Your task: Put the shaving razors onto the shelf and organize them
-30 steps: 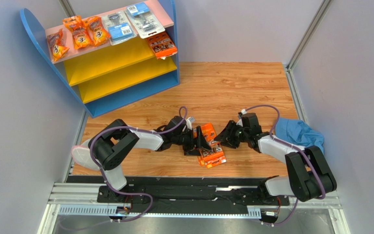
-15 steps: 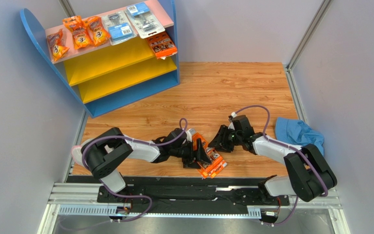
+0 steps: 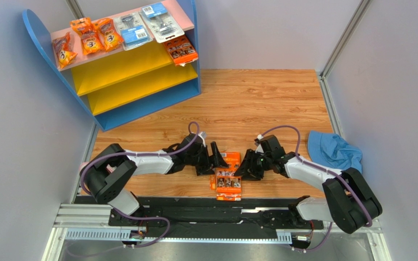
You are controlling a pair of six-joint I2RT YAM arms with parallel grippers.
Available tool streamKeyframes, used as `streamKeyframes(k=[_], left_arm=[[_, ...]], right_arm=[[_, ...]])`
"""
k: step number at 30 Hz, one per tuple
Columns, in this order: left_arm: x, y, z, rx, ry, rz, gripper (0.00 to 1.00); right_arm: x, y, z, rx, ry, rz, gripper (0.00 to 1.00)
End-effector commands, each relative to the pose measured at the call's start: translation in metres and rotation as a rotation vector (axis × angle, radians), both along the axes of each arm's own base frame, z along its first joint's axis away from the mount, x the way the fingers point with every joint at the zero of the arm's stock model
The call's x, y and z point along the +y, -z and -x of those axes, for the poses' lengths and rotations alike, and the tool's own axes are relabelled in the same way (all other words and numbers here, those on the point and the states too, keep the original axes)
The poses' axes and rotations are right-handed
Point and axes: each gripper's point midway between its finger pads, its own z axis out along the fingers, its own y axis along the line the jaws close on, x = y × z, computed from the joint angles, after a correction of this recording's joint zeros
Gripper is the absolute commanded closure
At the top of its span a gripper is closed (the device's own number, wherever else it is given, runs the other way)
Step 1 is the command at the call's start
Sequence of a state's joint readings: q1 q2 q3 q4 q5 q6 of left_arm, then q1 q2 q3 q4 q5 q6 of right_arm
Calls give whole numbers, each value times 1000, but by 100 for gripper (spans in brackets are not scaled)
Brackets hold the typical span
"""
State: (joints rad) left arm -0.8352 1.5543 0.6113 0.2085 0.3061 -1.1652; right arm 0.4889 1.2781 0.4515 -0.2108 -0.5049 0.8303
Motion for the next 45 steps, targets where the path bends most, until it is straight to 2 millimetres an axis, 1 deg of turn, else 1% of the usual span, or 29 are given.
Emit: streamKeyframes(k=[1,2,3,4,5,6,8,10,13,16,17,18,20,21,23,24,28,29,33,34,35,36,37,38,40,41,42,43,45], left_arm=[[18,8,-13,-77,33,-161,8],[18,2,-14,-90,35,-155,8],[17,-12,-15,-123,36,-127,8],[16,-20,-16,-149,39,-114,8],[22,-21,-12,-139,44,-131,8],[24,-33,-12,-167,44,-119,8],[35,-35,-5,-170,55,-154,7],[42,-44,0,-183,54,-151,7],[54,-39,13,-152,42,-159,7],[66,-21,23,-107,25,-189,10],[64,-19,23,-109,21,-178,12],[67,-8,28,-83,22,-185,15],[65,-3,27,-72,2,-166,18],[67,6,29,-51,0,-179,20],[65,11,26,-52,-13,-184,21],[66,18,26,-41,-13,-196,21],[54,25,17,-46,-16,-167,22],[47,23,13,-59,-15,-135,22],[31,41,7,-13,-1,-125,22],[23,41,4,-21,8,-97,21],[18,44,5,-5,24,-79,21],[14,56,8,28,33,-87,21],[6,56,6,22,44,-60,21],[3,67,10,51,60,-66,21],[-9,69,13,55,79,-39,21],[-11,76,15,68,88,-38,21],[-15,75,16,71,87,-20,21],[-23,70,16,50,95,18,22],[-25,71,20,60,101,42,31]], right_arm=[[7,-12,3,-4,-25,-41,54],[6,-12,2,-7,-20,-39,54],[6,-12,2,-7,-21,-38,53],[6,-12,3,-7,-18,-36,53],[5,-11,3,-8,-14,-34,53],[5,-12,2,-12,-13,-35,52],[5,-11,2,-15,-13,-34,52],[4,-10,3,-12,-13,-33,52],[4,-9,3,-12,-13,-33,52],[4,-7,5,-6,-14,-32,52],[4,-7,5,-8,-14,-33,52],[4,-7,5,-7,-13,-33,52],[3,-7,5,-8,-13,-33,52],[3,-7,5,-8,-13,-33,52],[3,-7,6,-5,-12,-32,52],[3,-7,6,-8,-12,-32,52],[2,-5,6,-10,-6,-30,52],[1,-3,6,-5,0,-26,52],[2,2,4,-9,17,-35,51],[5,1,1,-27,17,-50,51],[6,3,0,-24,19,-56,51],[7,4,0,-26,21,-63,51],[9,3,-5,-38,30,-78,51],[10,7,-4,-25,29,-78,50],[17,4,-12,-56,35,-118,51],[18,4,-13,-58,35,-128,51],[19,6,-14,-52,39,-132,51],[21,5,-17,-64,41,-145,51],[22,5,-18,-64,48,-149,51]])
